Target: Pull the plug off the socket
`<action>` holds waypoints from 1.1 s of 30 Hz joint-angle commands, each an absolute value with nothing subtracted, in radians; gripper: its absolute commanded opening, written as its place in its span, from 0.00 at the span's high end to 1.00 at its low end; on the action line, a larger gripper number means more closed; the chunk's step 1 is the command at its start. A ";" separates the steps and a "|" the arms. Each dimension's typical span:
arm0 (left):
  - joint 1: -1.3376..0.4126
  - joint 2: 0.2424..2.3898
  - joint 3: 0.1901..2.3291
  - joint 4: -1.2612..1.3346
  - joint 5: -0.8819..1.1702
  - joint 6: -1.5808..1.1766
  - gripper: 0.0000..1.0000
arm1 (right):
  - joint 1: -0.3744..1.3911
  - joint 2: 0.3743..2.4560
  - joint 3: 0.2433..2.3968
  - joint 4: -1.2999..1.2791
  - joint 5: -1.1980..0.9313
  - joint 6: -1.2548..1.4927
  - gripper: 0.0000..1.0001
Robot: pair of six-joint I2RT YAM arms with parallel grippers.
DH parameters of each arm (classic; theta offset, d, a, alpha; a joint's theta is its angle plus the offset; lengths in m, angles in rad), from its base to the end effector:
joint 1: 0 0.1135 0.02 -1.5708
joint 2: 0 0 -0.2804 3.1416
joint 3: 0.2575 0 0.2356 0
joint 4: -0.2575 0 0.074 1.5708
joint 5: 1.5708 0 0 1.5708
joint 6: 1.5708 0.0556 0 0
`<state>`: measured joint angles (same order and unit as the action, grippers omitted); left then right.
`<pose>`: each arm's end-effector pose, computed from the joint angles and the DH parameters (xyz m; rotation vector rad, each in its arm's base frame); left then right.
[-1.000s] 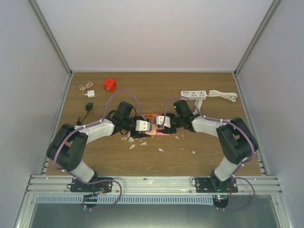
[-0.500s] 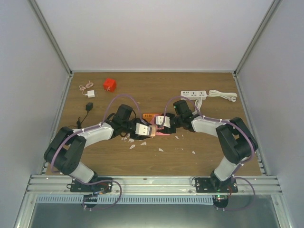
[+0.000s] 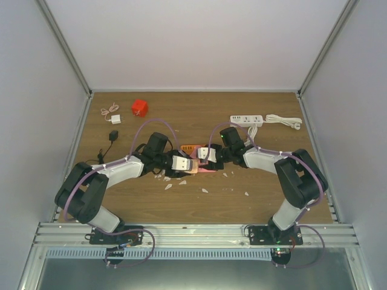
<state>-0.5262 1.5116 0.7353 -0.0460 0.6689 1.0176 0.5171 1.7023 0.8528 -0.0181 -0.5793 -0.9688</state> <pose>0.2318 -0.1745 0.1904 1.7613 1.3761 -0.5349 0.2720 0.1897 0.1681 -1.7377 1.5209 0.4782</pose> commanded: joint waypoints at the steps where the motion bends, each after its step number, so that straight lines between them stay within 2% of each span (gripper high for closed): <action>1: -0.540 1.480 0.775 -0.034 0.919 0.949 0.72 | 0.509 1.779 0.829 -0.069 -0.403 -0.971 0.42; 11: -0.555 1.422 0.687 0.085 0.804 1.092 0.73 | 0.508 1.793 0.836 -0.066 -0.383 -0.966 0.42; 28: -0.594 1.379 0.644 0.118 0.821 1.139 0.76 | 0.508 1.832 0.860 -0.070 -0.333 -0.948 0.44; 33: -0.572 1.425 0.701 0.112 0.873 0.949 0.78 | 0.508 1.839 0.858 -0.063 -0.312 -0.948 0.45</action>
<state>-0.5346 1.4517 0.6510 0.0433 0.6071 1.0580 0.5278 1.7412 0.8871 -0.0055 -0.5827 -0.9554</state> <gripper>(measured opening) 0.620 0.599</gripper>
